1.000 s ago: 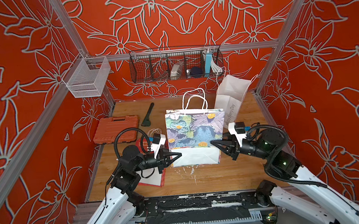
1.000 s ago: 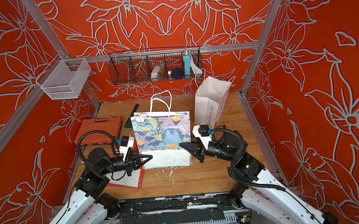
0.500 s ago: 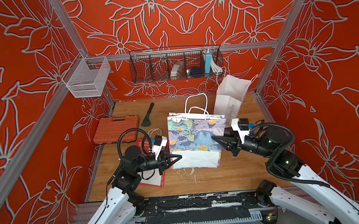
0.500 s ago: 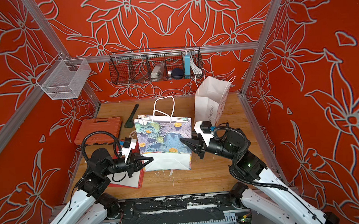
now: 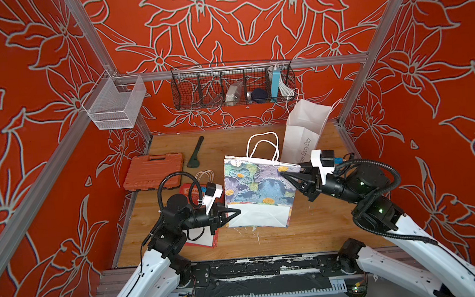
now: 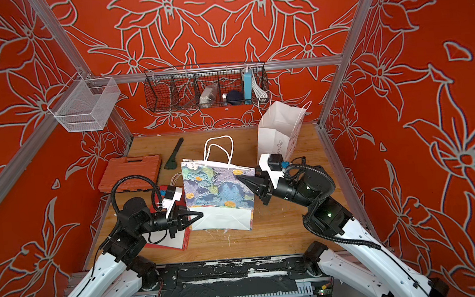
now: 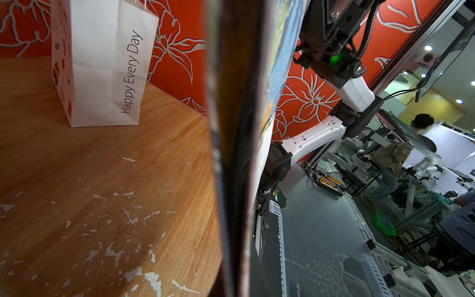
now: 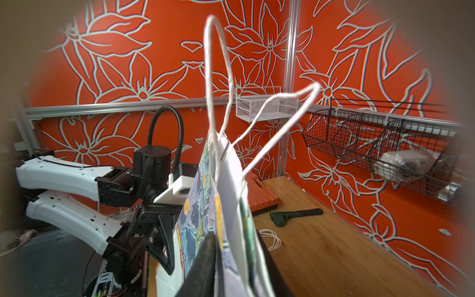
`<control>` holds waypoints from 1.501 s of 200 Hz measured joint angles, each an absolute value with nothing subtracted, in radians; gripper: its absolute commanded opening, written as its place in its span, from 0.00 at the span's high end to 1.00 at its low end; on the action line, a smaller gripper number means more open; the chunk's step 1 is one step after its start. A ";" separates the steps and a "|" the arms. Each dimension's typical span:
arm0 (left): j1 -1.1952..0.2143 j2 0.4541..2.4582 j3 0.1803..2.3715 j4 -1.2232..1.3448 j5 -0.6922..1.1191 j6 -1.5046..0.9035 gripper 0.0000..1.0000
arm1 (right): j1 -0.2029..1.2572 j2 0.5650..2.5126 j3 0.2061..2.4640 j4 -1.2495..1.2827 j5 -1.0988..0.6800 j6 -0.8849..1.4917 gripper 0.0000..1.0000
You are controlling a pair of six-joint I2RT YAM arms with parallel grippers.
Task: Put away the paper bag
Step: Press the paper bag.
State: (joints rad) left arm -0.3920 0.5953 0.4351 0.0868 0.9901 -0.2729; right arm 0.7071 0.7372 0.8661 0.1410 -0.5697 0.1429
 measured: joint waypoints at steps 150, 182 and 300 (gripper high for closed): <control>-0.393 0.485 0.545 0.108 0.895 -0.284 1.00 | 0.707 0.501 0.651 -0.205 -0.561 0.061 0.27; -0.394 0.505 0.540 0.167 0.924 -0.321 1.00 | 0.707 0.595 0.643 -0.171 -0.653 0.101 0.29; -0.408 0.526 0.503 0.219 0.896 -0.352 0.50 | 0.707 0.696 0.660 0.107 -0.756 0.273 1.00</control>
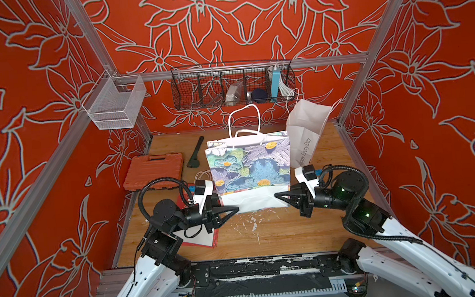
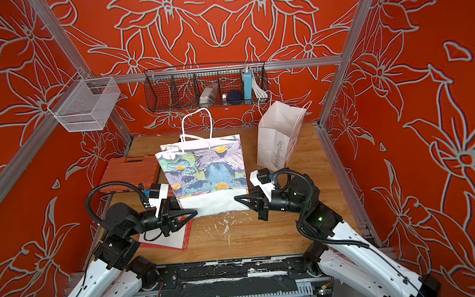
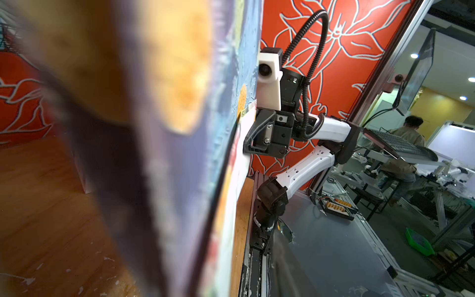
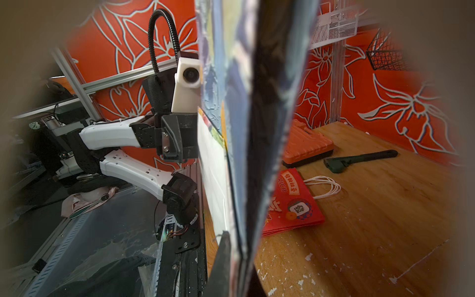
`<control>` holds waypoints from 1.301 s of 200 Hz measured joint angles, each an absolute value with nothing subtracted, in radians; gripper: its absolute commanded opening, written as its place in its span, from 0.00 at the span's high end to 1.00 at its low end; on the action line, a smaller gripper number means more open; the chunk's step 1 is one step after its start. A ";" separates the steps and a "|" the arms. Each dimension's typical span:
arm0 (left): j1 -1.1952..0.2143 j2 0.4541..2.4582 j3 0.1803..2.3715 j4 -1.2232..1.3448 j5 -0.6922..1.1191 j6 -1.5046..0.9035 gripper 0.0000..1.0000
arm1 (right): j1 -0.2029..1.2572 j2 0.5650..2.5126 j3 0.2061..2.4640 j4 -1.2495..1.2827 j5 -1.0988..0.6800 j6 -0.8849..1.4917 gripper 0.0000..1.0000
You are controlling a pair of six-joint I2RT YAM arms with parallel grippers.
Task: Put away the paper bag
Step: Press the paper bag.
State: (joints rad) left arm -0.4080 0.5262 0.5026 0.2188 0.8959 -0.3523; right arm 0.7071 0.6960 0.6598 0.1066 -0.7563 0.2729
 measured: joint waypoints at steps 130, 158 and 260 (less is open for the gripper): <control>-0.415 0.655 0.627 0.345 0.814 -0.482 0.94 | 0.706 0.582 0.617 -0.014 -0.770 0.260 1.00; -0.422 0.655 0.642 0.358 0.798 -0.493 1.00 | 0.706 0.575 0.613 -0.017 -0.770 0.259 1.00; -0.427 0.662 0.696 0.421 0.677 -0.518 0.82 | 0.706 0.554 0.591 -0.068 -0.793 0.247 1.00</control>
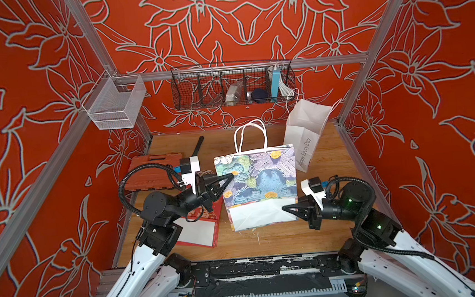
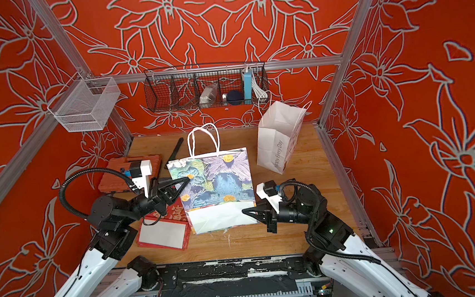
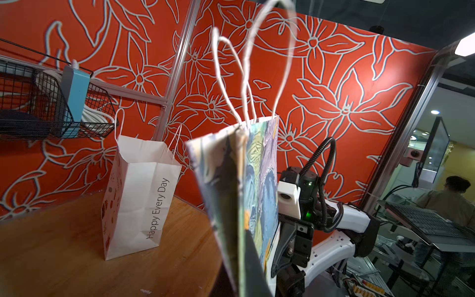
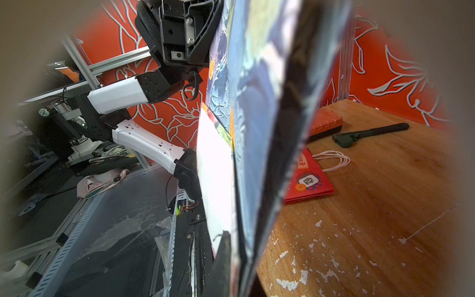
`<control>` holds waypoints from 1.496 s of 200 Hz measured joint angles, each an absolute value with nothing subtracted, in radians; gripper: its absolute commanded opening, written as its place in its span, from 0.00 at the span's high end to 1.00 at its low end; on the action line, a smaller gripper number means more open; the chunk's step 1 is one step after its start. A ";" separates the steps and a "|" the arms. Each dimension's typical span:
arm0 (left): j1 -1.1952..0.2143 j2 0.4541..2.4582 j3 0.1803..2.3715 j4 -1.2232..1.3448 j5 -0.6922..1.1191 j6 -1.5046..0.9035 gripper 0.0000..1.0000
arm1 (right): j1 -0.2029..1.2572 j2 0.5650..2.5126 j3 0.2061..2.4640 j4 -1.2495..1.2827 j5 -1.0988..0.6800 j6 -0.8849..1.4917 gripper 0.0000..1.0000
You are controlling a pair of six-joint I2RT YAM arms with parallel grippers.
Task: Put away the paper bag
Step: Press the paper bag, then place the paper bag at the center of the board.
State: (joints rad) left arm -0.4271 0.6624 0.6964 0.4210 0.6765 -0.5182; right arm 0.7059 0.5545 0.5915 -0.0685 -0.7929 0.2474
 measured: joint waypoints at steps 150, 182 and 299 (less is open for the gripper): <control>-0.427 0.434 0.736 0.178 0.023 -0.384 0.01 | 0.793 0.693 0.588 -0.043 -0.667 0.382 1.00; -0.426 0.311 0.737 0.014 -0.201 -0.289 0.01 | 0.957 0.850 0.582 0.072 -0.481 0.476 1.00; -0.426 0.277 0.830 -0.247 -0.271 -0.208 0.01 | 1.346 1.608 0.957 0.418 0.163 0.870 1.00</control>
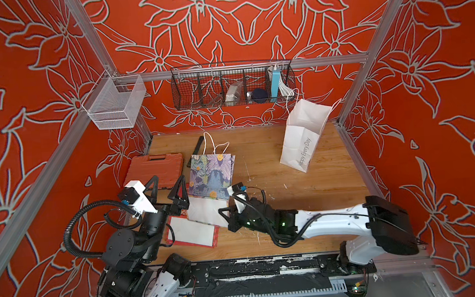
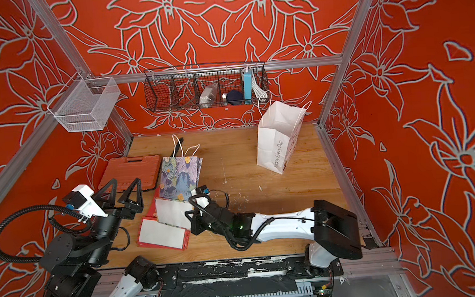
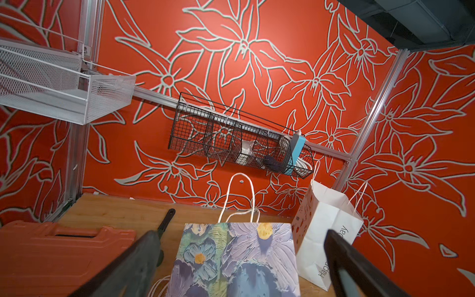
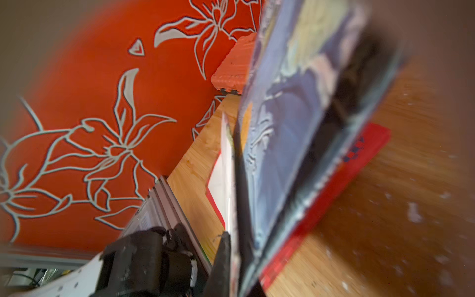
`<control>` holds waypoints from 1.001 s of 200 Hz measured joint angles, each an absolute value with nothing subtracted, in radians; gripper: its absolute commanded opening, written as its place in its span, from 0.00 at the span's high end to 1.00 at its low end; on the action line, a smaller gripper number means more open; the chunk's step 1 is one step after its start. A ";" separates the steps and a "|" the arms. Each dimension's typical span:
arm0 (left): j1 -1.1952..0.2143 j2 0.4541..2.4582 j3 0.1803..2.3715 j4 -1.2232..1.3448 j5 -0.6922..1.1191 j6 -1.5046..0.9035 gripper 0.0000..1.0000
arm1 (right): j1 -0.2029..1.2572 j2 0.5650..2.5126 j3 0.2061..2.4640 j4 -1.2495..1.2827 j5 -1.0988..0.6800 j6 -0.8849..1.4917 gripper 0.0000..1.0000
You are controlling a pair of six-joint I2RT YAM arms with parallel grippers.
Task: Put away the paper bag
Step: Place the paper bag at the center of the board.
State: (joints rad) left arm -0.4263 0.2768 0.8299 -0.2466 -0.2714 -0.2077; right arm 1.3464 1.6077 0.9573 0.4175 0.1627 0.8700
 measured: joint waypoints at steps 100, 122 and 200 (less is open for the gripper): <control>-0.426 0.295 0.879 -0.302 -0.265 -0.219 0.01 | 1.427 1.901 1.178 0.361 0.296 1.105 1.00; -0.426 0.295 0.867 -0.303 -0.263 -0.233 0.01 | 1.427 1.948 1.213 0.340 0.292 1.127 1.00; -0.426 0.295 0.808 -0.305 -0.256 -0.277 0.01 | 1.427 2.017 1.235 0.202 0.310 1.148 0.40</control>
